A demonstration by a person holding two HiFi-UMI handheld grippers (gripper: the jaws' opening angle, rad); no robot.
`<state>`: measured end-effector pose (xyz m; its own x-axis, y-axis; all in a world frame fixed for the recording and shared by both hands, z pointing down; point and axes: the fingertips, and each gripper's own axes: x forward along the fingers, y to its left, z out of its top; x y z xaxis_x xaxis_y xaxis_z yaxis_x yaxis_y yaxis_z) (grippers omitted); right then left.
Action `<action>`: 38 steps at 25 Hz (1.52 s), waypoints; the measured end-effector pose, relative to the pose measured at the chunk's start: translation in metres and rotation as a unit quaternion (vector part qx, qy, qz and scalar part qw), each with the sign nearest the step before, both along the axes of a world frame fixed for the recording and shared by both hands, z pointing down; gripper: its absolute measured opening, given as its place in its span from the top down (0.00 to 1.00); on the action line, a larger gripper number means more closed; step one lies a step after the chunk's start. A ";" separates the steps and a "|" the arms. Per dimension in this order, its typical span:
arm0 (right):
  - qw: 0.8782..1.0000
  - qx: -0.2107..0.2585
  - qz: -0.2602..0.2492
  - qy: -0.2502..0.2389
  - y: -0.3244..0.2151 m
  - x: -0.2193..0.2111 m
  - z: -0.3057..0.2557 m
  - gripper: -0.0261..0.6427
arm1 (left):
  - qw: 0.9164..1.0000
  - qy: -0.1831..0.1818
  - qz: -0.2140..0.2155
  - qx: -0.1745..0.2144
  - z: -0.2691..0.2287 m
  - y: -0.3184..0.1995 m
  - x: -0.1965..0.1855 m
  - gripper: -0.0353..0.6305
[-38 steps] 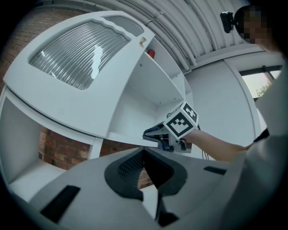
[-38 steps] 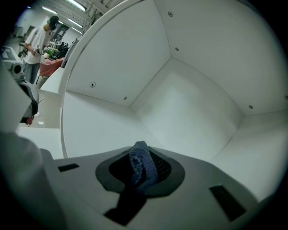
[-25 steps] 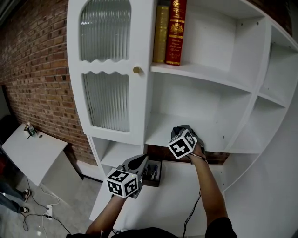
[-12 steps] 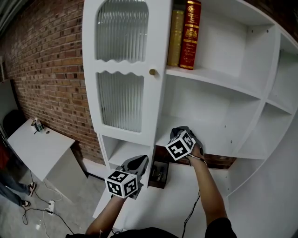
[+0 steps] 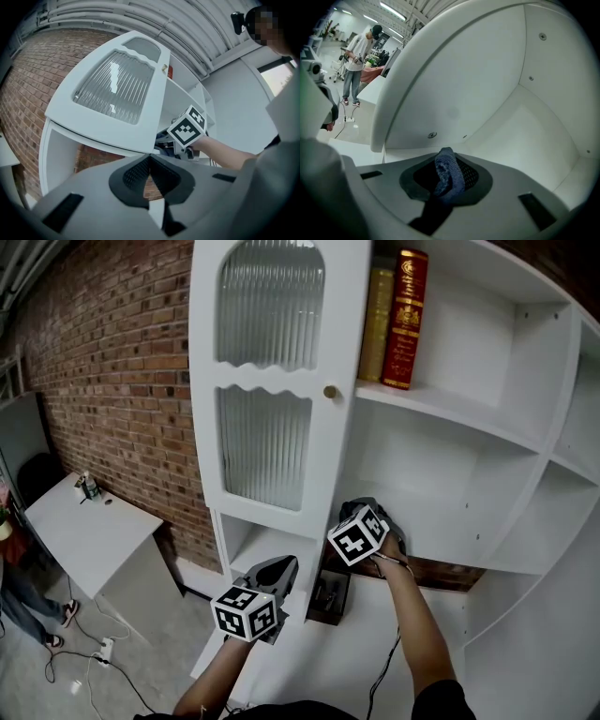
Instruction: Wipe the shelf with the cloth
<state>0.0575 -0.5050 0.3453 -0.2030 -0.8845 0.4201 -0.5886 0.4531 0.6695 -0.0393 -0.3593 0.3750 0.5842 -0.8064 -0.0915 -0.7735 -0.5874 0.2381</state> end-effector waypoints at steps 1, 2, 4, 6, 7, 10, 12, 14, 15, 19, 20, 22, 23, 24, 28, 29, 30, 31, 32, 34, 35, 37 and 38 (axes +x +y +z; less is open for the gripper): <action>1.000 0.000 -0.003 0.000 0.000 -0.004 0.000 0.86 | 1.000 0.001 -0.001 0.000 0.000 0.000 -0.001 0.92; 1.000 0.001 -0.007 0.000 0.000 -0.007 0.000 0.86 | 1.000 0.002 -0.003 0.000 0.001 0.000 -0.002 0.92; 1.000 0.003 -0.014 -0.001 0.001 -0.015 -0.001 0.86 | 1.000 0.004 -0.005 -0.001 0.001 0.000 -0.004 0.92; 1.000 0.004 -0.019 -0.001 0.002 -0.021 0.000 0.86 | 1.000 0.006 -0.008 -0.001 0.002 0.000 -0.005 0.92; 1.000 0.006 -0.018 0.000 0.002 -0.022 0.000 0.86 | 1.000 0.007 -0.009 -0.001 0.002 0.000 -0.007 0.92; 1.000 0.009 -0.017 -0.003 0.001 -0.022 -0.001 0.86 | 1.000 0.010 -0.014 -0.001 0.003 -0.001 -0.011 0.92; 1.000 0.009 -0.018 -0.006 0.001 -0.022 -0.001 0.86 | 1.000 0.012 -0.015 -0.001 0.003 -0.001 -0.011 0.92; 1.000 0.010 -0.017 -0.008 0.001 -0.022 -0.001 0.86 | 1.000 0.013 -0.012 -0.001 0.002 -0.001 -0.010 0.92; 1.000 0.011 -0.017 -0.009 0.002 -0.022 -0.001 0.86 | 1.000 0.013 -0.011 -0.001 0.003 -0.001 -0.009 0.92; 1.000 0.017 -0.012 -0.013 0.004 -0.022 -0.001 0.86 | 1.000 0.014 -0.007 -0.006 0.006 0.002 -0.008 0.92; 1.000 0.019 -0.011 -0.016 0.004 -0.022 -0.001 0.86 | 1.000 0.013 -0.007 -0.007 0.007 0.003 -0.009 0.92; 0.999 0.021 -0.011 -0.026 0.007 -0.022 -0.003 0.86 | 1.000 0.013 -0.008 -0.008 0.008 0.004 -0.014 0.92; 0.999 0.021 -0.011 -0.033 0.009 -0.022 -0.003 0.86 | 1.000 0.013 -0.009 -0.008 0.008 0.005 -0.017 0.92; 0.999 0.021 -0.011 -0.040 0.013 -0.023 -0.004 0.86 | 1.000 0.013 -0.009 -0.009 0.008 0.006 -0.019 0.92; 0.997 0.020 -0.019 -0.067 0.030 -0.025 -0.007 0.86 | 1.000 0.013 -0.003 -0.006 0.006 0.012 -0.024 0.92; 0.997 0.020 -0.019 -0.076 0.034 -0.024 -0.008 0.86 | 1.000 0.012 0.000 -0.005 0.005 0.014 -0.025 0.92; 0.996 0.020 -0.018 -0.088 0.038 -0.023 -0.009 0.86 | 1.000 0.012 0.003 -0.005 0.005 0.015 -0.025 0.92; 0.994 0.022 -0.017 -0.103 0.042 -0.023 -0.011 0.86 | 1.000 0.012 0.006 -0.004 0.004 0.016 -0.025 0.92; 0.992 0.023 -0.015 -0.120 0.046 -0.023 -0.013 0.86 | 1.000 0.012 0.010 -0.003 0.004 0.017 -0.024 0.92; 0.987 0.022 -0.015 -0.156 0.056 -0.022 -0.015 0.86 | 1.000 0.010 0.019 -0.002 0.003 0.018 -0.021 0.92; 0.985 0.021 -0.014 -0.171 0.061 -0.022 -0.015 0.86 | 1.000 0.008 0.024 -0.001 0.002 0.019 -0.021 0.92; 0.981 0.029 -0.009 -0.193 0.070 -0.017 -0.015 0.86 | 0.999 0.006 0.032 0.002 -0.001 0.021 -0.020 0.92; 0.979 0.035 -0.005 -0.203 0.075 -0.014 -0.016 0.86 | 0.999 0.006 0.036 0.004 -0.003 0.022 -0.020 0.92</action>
<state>0.0438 -0.4305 0.3298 -0.3488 -0.9057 0.2411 -0.8087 0.4209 0.4110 -0.0590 -0.3373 0.3718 0.6398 -0.7613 -0.1052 -0.7263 -0.6437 0.2411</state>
